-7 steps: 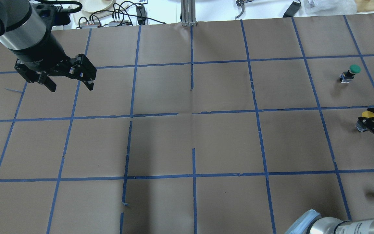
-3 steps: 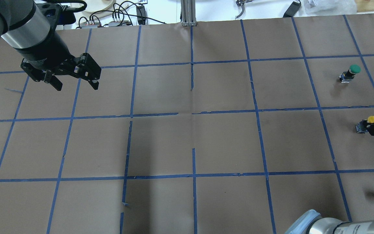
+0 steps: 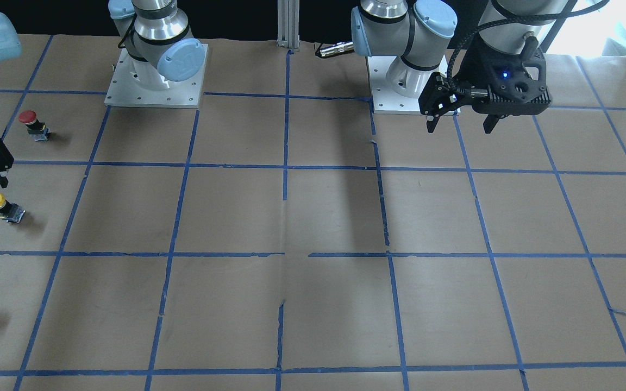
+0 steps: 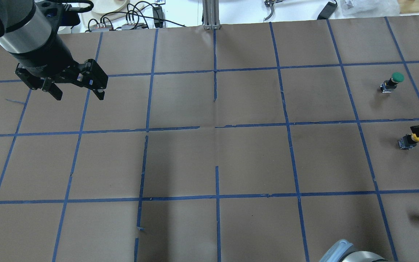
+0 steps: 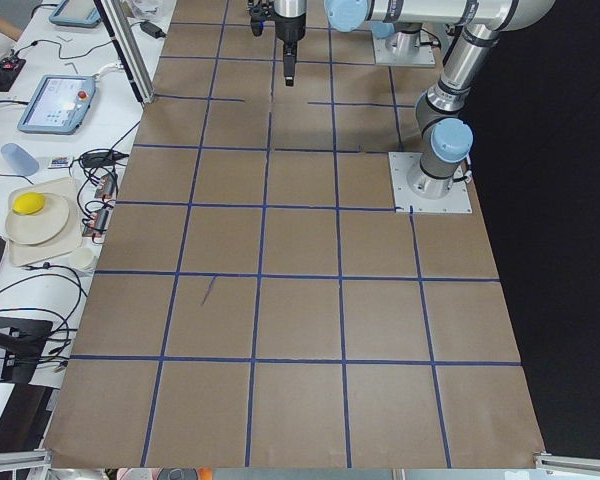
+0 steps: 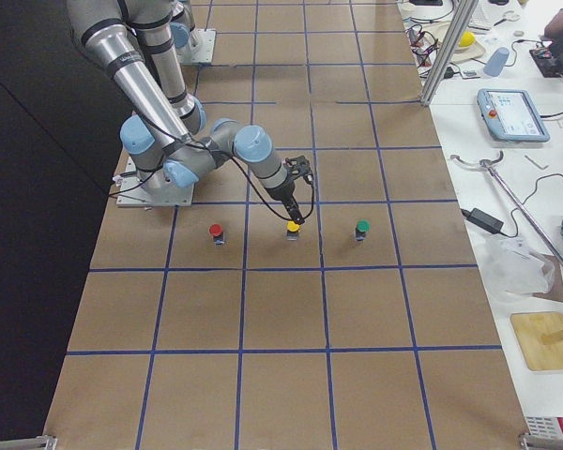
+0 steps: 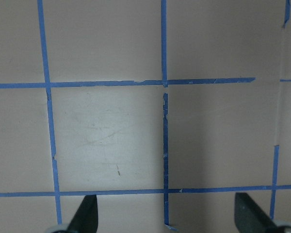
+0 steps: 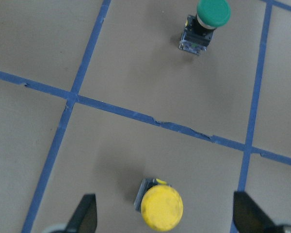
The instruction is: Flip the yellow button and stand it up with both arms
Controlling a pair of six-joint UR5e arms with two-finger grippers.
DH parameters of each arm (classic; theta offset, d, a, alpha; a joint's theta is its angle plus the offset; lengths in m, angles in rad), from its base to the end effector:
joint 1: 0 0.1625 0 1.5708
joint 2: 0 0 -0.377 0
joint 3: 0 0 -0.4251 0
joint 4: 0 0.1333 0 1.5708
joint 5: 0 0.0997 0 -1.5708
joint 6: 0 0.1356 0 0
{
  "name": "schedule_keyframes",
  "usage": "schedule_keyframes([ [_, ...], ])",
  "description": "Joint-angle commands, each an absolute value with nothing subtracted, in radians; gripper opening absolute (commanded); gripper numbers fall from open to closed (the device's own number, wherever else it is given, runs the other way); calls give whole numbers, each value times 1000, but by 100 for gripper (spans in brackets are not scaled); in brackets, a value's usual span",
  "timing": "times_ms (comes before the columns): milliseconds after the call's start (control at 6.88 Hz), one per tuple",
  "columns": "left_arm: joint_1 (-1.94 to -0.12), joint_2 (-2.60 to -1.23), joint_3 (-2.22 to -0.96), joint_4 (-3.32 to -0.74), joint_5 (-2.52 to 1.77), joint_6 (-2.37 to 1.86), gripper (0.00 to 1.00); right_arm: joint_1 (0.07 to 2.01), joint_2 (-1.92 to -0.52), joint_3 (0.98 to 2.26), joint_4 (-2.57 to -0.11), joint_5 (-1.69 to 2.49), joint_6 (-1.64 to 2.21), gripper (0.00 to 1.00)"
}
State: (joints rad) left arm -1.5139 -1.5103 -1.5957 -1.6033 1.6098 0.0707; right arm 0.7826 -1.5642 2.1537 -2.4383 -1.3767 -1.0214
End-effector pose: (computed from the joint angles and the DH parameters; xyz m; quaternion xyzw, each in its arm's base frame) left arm -0.0993 -0.5086 0.4187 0.0069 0.9998 -0.0003 0.0196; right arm -0.2338 -0.4573 0.2026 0.1280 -0.9774 0.1607 0.0491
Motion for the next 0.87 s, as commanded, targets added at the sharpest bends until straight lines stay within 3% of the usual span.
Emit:
schedule_keyframes([
  [0, -1513, -1517, -1595, -1605, 1605, -6, 100, 979, -1582, 1919, -2058, -1617, -622, 100],
  [436, -1513, -1517, -1594, -1603, 1603, -8, 100, 1243, -1612, 1555, -1465, -1675, -137, 100],
  [581, -1513, -1517, -1594, -1603, 1603, -8, 100, 1353, -1609, 1475, -1404, -1652, -112, 100],
  [726, -1513, -1520, -1586, -1598, 1603, -8, 100, 1474, -1592, 1500, -1402, -1655, -22, 100],
])
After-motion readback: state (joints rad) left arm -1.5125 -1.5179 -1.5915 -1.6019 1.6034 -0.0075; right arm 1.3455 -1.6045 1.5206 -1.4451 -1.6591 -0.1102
